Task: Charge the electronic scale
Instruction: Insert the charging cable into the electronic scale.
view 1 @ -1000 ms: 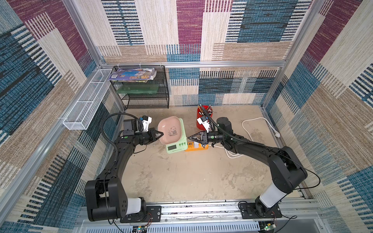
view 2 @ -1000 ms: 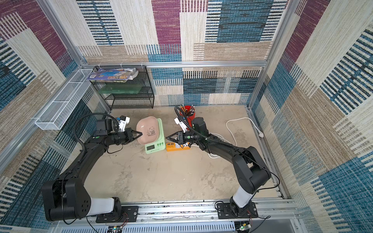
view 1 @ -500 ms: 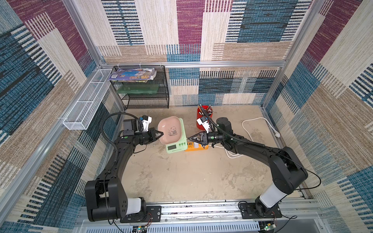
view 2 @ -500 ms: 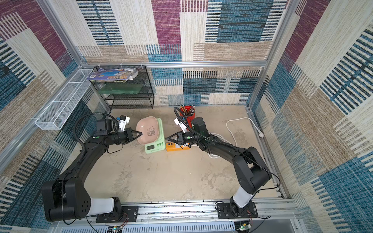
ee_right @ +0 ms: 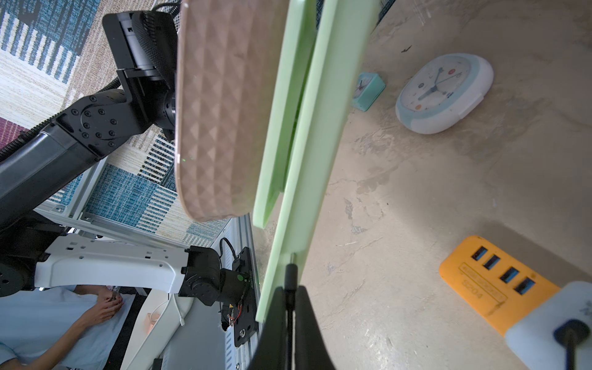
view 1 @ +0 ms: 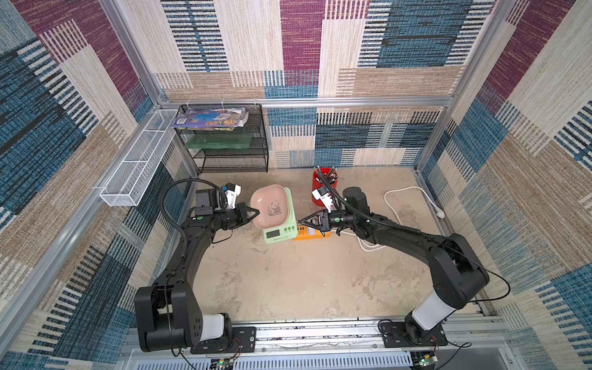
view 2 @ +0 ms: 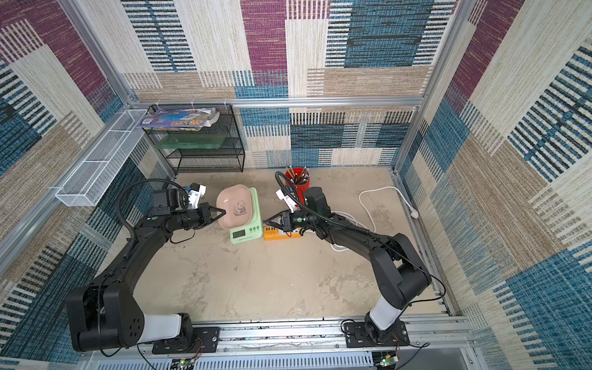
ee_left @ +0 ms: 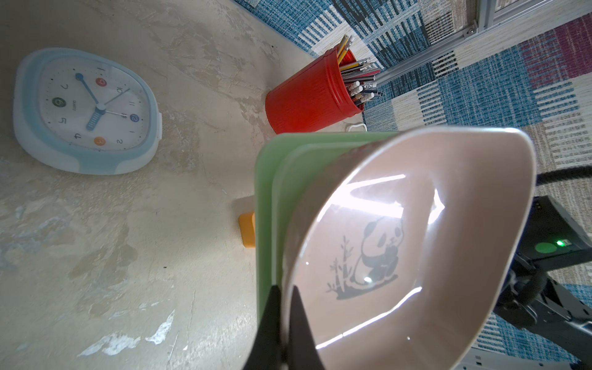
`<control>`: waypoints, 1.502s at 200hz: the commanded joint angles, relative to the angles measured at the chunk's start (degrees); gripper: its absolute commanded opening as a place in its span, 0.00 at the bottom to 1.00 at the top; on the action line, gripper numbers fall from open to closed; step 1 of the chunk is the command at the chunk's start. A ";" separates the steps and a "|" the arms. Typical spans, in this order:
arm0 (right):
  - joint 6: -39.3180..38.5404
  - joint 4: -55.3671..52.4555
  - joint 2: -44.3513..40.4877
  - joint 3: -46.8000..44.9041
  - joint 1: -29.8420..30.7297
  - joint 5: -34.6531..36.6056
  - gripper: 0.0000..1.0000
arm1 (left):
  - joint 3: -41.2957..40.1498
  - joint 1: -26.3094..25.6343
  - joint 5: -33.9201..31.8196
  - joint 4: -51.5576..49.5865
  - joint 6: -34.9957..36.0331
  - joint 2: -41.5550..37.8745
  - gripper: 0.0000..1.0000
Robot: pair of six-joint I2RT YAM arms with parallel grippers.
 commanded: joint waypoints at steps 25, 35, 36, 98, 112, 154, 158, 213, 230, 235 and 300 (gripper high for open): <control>-0.41 -0.15 -0.08 -0.05 -0.06 0.01 0.00 | 0.32 0.03 3.00 3.05 -0.35 -0.26 0.00; -0.35 -0.45 -0.06 0.04 -0.12 -0.07 0.00 | 0.40 0.00 2.96 3.19 -0.28 -0.34 0.00; -0.38 -0.48 -0.07 0.02 -0.09 -0.08 0.00 | 0.36 -0.01 2.98 3.19 -0.29 -0.30 0.00; -1.29 -3.97 1.14 1.69 -0.18 -1.39 0.00 | 0.26 -0.18 3.08 3.49 1.18 -1.46 0.00; -1.45 -4.52 1.39 2.03 -0.16 -1.49 0.00 | -0.07 -0.33 3.11 4.03 1.34 -2.08 0.00; -2.38 -5.89 1.63 2.66 0.10 -1.32 0.00 | 0.08 -1.22 1.99 3.31 2.52 -2.85 0.00; -2.56 -6.11 1.66 2.72 0.08 -1.11 0.00 | 0.14 -1.24 1.99 3.28 2.66 -2.84 0.00; -5.21 -8.98 2.25 3.80 0.27 0.25 0.00 | 0.75 -2.25 0.55 1.51 4.17 -2.89 0.00; -5.54 -9.55 2.54 4.04 0.37 0.43 0.00 | 0.93 -2.55 -0.12 0.94 4.55 -2.89 0.00; -5.53 -9.48 2.53 4.08 0.37 0.52 0.00 | 1.00 -2.63 -0.25 0.90 4.62 -2.89 0.00; -6.26 -9.42 1.84 3.73 0.32 1.04 0.23 | 0.47 -3.68 -4.33 -0.24 4.10 -2.36 0.00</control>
